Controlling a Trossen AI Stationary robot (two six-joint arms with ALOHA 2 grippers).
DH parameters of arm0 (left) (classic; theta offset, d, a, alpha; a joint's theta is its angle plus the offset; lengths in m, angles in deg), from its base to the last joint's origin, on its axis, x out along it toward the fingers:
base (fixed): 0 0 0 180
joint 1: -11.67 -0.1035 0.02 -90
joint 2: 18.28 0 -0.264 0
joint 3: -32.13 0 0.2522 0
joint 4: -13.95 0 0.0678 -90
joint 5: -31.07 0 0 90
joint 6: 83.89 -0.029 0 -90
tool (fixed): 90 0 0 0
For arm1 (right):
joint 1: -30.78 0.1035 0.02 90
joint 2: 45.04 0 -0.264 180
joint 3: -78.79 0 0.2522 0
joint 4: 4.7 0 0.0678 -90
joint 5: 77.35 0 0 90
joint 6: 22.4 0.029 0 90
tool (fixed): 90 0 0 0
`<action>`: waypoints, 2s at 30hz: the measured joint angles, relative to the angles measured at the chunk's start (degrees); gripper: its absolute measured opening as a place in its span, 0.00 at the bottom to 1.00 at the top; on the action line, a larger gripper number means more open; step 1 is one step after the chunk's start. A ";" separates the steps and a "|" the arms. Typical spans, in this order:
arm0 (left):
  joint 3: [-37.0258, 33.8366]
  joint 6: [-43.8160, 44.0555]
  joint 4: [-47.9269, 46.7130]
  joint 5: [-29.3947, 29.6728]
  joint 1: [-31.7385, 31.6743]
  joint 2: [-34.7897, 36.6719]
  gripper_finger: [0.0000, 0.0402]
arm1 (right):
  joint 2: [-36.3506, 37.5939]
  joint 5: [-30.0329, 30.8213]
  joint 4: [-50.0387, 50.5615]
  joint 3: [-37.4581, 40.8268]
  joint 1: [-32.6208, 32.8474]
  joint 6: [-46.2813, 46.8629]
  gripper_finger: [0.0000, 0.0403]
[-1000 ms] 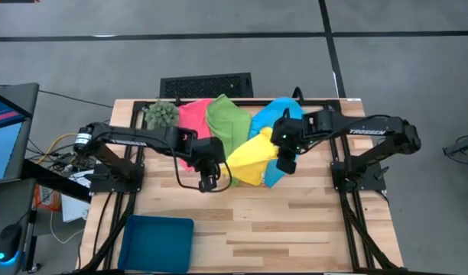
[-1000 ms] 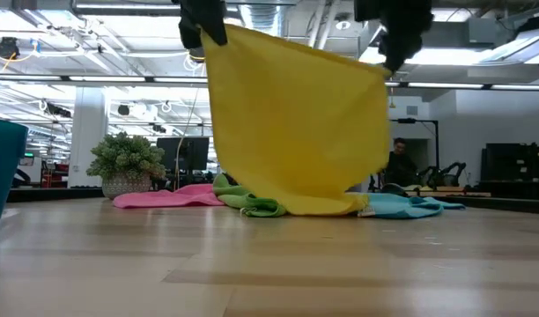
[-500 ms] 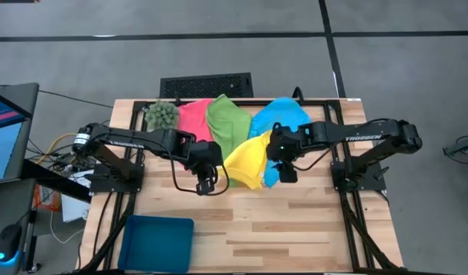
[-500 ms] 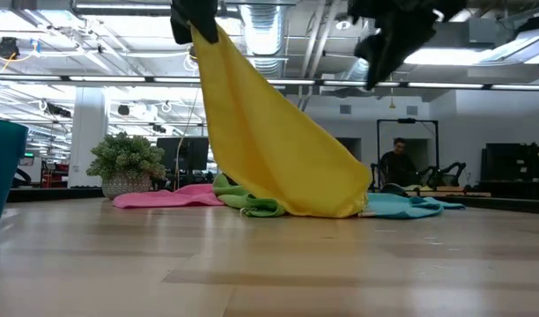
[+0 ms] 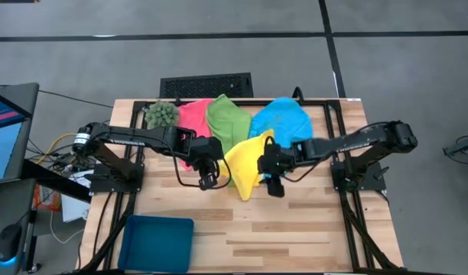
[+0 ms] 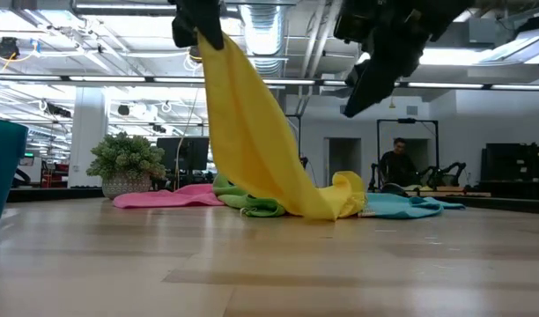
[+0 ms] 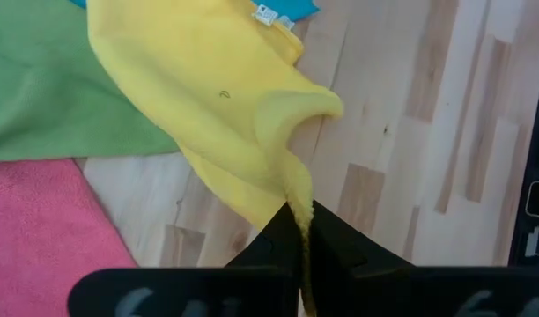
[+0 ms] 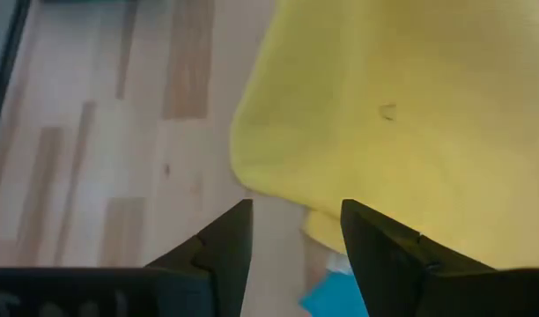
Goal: Fold microfiber towels
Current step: Fold the yellow microfiber towel
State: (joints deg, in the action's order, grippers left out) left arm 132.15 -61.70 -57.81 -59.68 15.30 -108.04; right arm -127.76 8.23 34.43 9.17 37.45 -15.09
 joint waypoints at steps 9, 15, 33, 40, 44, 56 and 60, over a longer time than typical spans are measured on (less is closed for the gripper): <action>0.00 -1.47 1.25 0.99 -0.99 0.00 0.00 | -5.05 20.52 -12.45 0.68 11.16 6.22 0.43; 0.00 -2.87 1.34 1.60 -1.30 -0.02 0.00 | -13.42 26.39 -17.03 -1.21 14.87 16.94 0.41; 0.00 -4.44 0.94 1.26 -1.04 -0.04 0.00 | -31.32 33.19 1.99 -18.64 15.30 38.46 0.46; 0.00 -5.34 0.46 1.40 -1.02 -0.04 0.00 | -29.80 32.84 6.35 -18.75 15.85 45.01 0.22; 0.00 -5.47 0.22 0.94 -1.00 -0.04 0.00 | -26.08 30.69 7.89 -18.74 16.20 44.83 0.04; 3.12 -0.64 -0.91 0.61 2.83 7.41 0.00 | -1.01 29.53 14.12 -18.85 17.40 48.33 0.01; 5.29 2.88 -0.89 4.15 5.24 10.24 0.00 | 4.01 30.02 13.90 -18.85 17.18 48.59 0.01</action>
State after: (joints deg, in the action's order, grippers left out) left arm 137.44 -58.82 -58.71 -55.53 20.54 -97.80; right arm -123.75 38.26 48.33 -9.68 54.63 33.50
